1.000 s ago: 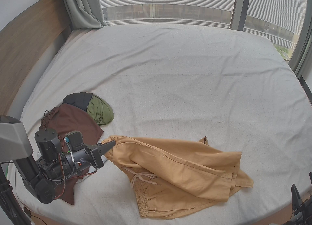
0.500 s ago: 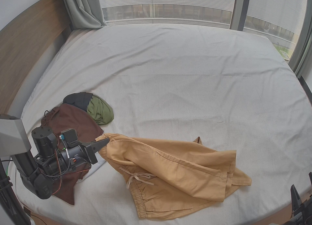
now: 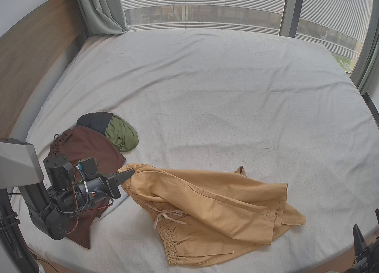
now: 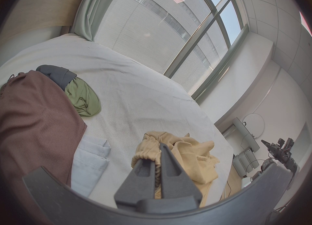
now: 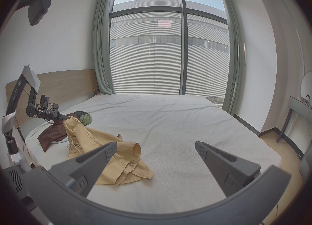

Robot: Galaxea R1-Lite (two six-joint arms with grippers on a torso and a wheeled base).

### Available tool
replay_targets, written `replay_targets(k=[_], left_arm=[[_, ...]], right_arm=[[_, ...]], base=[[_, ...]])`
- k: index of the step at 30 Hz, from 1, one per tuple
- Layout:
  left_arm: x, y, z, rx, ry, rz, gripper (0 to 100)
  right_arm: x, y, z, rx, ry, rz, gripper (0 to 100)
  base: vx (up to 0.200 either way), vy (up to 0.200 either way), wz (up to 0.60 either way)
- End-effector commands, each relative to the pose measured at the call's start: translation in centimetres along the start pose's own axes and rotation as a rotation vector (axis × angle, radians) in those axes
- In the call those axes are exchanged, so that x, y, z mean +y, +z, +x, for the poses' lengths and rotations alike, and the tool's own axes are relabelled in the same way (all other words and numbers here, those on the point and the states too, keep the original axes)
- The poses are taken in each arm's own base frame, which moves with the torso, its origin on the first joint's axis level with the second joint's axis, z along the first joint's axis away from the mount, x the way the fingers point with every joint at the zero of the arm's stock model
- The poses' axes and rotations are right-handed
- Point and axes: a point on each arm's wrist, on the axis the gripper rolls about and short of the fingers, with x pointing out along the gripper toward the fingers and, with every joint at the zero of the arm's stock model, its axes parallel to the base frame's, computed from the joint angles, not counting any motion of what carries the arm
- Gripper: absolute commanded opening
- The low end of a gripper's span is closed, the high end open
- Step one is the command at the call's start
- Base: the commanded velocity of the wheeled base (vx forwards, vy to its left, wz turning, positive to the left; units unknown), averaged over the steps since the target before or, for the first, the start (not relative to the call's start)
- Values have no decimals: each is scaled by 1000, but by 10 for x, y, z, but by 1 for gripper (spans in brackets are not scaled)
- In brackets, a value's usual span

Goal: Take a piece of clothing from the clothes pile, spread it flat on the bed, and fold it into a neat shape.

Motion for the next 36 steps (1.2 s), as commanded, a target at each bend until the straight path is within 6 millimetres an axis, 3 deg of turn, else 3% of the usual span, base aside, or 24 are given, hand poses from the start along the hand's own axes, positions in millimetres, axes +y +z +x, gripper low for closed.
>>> replay_targets(k=[1,31,33,34,35,36], left_arm=[[1,-1,2,3,0,-2,0],[8,4,-4,-21,30,-4,0],[8,4,-5,-21,32,-5,0],[9,5,-5,-24,32,-4,0],[8,6,-5,-28,31,-1,0],[8,6,-5,-28,31,-1,0]], right_arm=[[0,-5,0,0,-2,-3,100],[0,-1,-1,-26,4,-8,100],[0,28,-7,-169,2,-18,100],[-1,78,-9,-280,-13,-40,100],[-2,108,-5,-292,-18,-54,100],[-2,125,-1,-294,-7,-61,100]], base=[[0,0,0],[0,0,0],[0,0,0],[0,0,0],[0,0,0],[0,0,0]])
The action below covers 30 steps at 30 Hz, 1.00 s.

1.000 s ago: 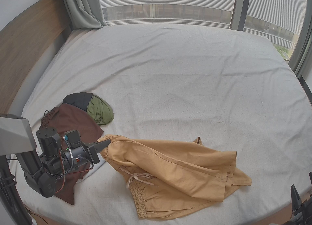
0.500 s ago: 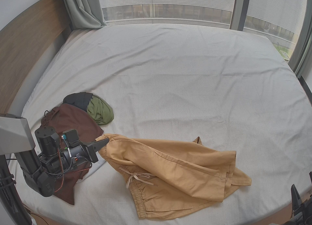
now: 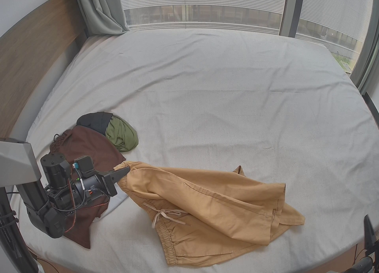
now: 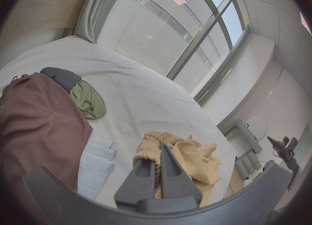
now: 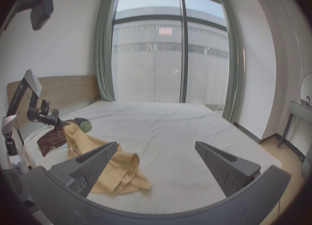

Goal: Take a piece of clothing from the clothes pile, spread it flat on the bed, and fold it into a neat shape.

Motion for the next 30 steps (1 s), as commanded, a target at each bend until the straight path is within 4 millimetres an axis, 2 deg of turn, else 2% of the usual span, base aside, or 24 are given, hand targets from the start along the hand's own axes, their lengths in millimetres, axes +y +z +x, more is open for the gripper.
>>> replay_targets(k=[1,7,10,11,14,15,16,21,25,30], left_arm=[[1,2,-1,-8,2,2,0],[0,3,0,-12,-2,5,0],[1,5,2,-22,-2,8,0],[2,6,3,-26,-2,10,0],[3,7,2,-30,3,10,0],[3,7,2,-30,3,10,0],[3,7,2,-32,4,10,0],[3,7,1,-32,4,9,0],[4,7,2,-29,4,7,0],[3,8,2,-35,1,12,0]], right_arm=[[-5,118,14,-195,1,-45,100],[-5,108,29,-11,63,48,100],[-5,109,37,36,66,79,100],[-5,112,50,83,66,86,100],[-5,115,66,144,74,85,100],[-5,115,66,144,74,85,100],[-4,113,79,197,84,86,100],[-1,111,106,293,168,107,100],[1,99,126,405,255,209,100],[4,94,131,456,327,279,100]], base=[[0,0,0],[0,0,0],[0,0,0],[0,0,0],[0,0,0],[0,0,0],[0,0,0],[0,0,0],[0,0,0],[0,0,0]])
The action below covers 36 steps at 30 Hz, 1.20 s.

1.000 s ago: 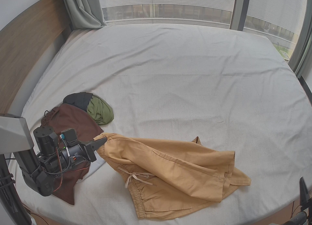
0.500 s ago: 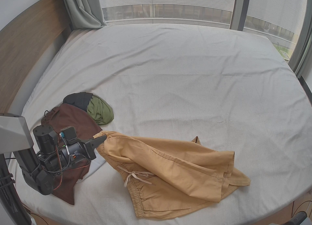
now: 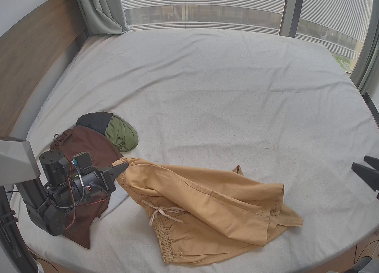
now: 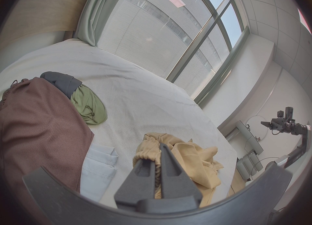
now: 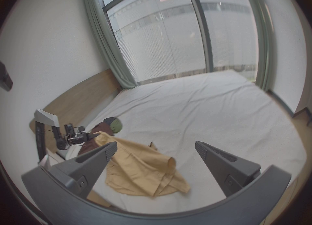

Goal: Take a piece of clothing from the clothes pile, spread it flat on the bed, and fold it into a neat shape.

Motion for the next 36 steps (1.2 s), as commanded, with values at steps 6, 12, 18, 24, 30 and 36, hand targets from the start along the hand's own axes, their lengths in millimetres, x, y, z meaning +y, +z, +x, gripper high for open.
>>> replay_targets(k=[6,12,18,24,30,36], left_arm=[[0,2,1,-10,-4,6,0],[1,5,5,-22,-8,13,0],[8,10,4,-42,9,17,0],[25,18,2,-68,14,48,0],[33,22,-4,-70,5,49,0],[31,14,0,-43,-4,59,0]], right_arm=[[-10,-2,43,160,99,62,100],[-9,-2,62,182,143,57,100],[-10,-12,70,219,178,77,100],[-13,-18,80,258,196,112,100],[-13,-27,93,333,215,159,100],[-9,-45,108,384,258,171,100]], base=[[0,0,0],[0,0,0],[0,0,0],[0,0,0],[0,0,0],[0,0,0]])
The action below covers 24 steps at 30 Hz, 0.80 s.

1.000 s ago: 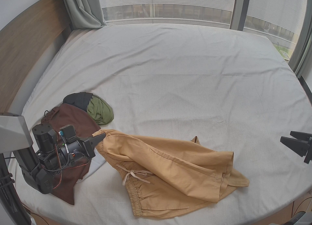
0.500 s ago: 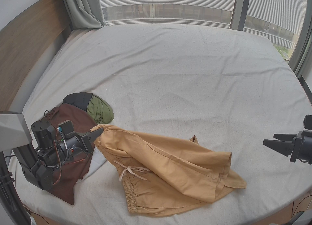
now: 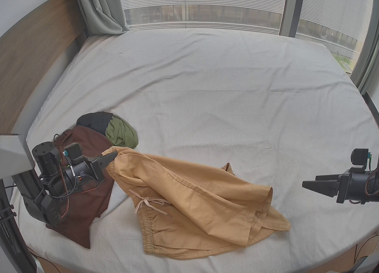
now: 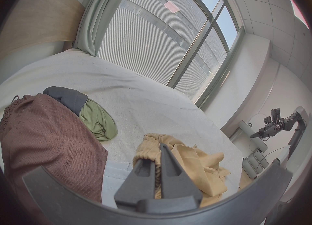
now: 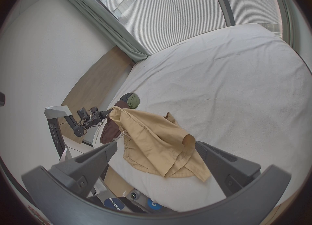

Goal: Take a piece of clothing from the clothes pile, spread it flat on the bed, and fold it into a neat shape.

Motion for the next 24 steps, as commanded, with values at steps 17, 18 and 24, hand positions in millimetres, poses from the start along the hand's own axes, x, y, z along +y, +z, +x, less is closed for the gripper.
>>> replay_targets(k=[17,18,24], left_arm=[[-9,-18,6,67,-34,2,0],[-9,-18,6,67,-34,2,0],[-9,-20,6,75,-33,-1,0]], right_arm=[[-21,-28,67,143,42,103,100],[-21,-28,67,143,42,103,100],[-23,-40,84,154,70,88,100]], base=[[0,0,0],[0,0,0],[0,0,0]])
